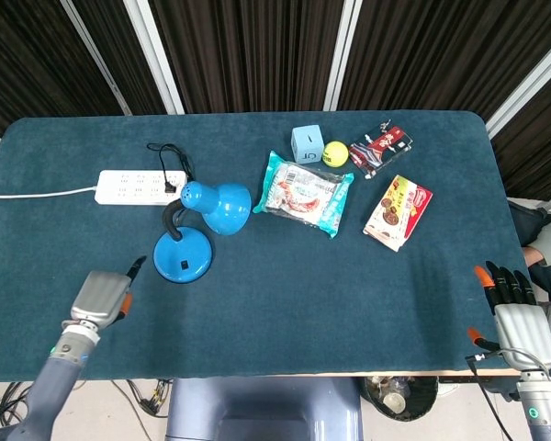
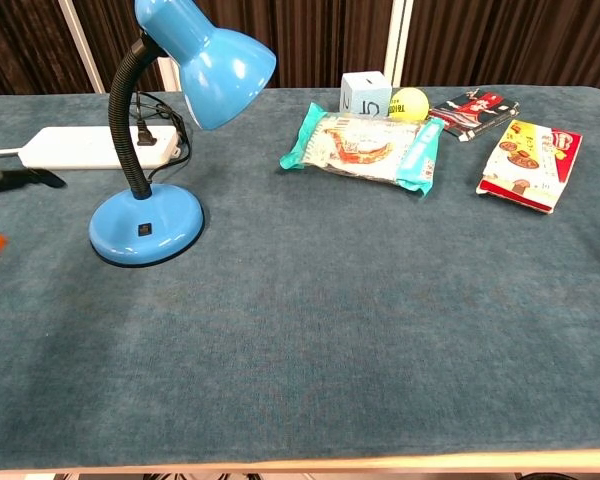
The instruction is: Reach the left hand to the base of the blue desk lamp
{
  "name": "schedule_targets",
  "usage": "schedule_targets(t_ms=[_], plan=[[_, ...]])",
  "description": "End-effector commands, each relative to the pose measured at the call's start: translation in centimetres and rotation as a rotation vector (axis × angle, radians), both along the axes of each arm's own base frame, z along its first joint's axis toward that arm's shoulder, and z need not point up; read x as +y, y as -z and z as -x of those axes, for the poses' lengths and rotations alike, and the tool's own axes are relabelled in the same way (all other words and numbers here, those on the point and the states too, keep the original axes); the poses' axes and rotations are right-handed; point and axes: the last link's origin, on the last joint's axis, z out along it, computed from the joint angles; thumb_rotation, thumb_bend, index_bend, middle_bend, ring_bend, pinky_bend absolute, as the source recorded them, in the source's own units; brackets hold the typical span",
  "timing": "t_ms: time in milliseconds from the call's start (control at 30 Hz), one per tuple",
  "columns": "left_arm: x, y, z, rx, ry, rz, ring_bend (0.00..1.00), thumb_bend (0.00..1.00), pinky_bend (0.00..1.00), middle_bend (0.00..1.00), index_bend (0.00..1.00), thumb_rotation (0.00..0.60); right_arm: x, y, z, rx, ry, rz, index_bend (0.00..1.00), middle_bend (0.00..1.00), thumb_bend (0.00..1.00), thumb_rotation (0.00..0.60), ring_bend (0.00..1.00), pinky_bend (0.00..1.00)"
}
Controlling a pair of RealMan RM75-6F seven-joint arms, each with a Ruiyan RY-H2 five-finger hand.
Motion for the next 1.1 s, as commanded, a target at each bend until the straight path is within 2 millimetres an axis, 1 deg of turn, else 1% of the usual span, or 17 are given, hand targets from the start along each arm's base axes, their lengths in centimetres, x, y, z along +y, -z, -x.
schedule_targets(t_ms=[33,233,433,567,1100], plan=[[0.6,1.4,-0.7,0.010,-0.006,0.012,0.90,0.60,1.00,0.92,0.04,0.600,0.0,0.0,0.0,-0.002,0.001,-0.002,0.00,0.00,0.24,0.600,0.00,0.00],[1.1,2.9,-1.5,0.021,-0.018,0.034,0.90,0.60,1.00,0.92,0.04,0.600,0.0,0.0,0.0,-0.008,0.003,-0.004,0.00,0.00,0.23,0.600,0.00,0.00],[1.7,3.9,-2.5,0.016,-0.012,0.041,0.90,0.60,1.00,0.92,0.05,0.600,0.0,0.0,0.0,-0.013,0.006,-0.010,0.00,0.00,0.24,0.600,0.00,0.00],[1.8,4.5,-3.0,0.027,0.004,0.047,0.90,0.60,1.00,0.92,0.05,0.600,-0.1,0.0,0.0,-0.010,0.005,-0.013,0.00,0.00,0.23,0.600,0.00,0.00],[1.7,6.0,-3.4,0.032,-0.003,0.074,0.90,0.60,1.00,0.92,0.06,0.600,0.0,0.1,0.0,-0.012,0.004,-0.019,0.00,0.00,0.24,0.600,0.00,0.00]])
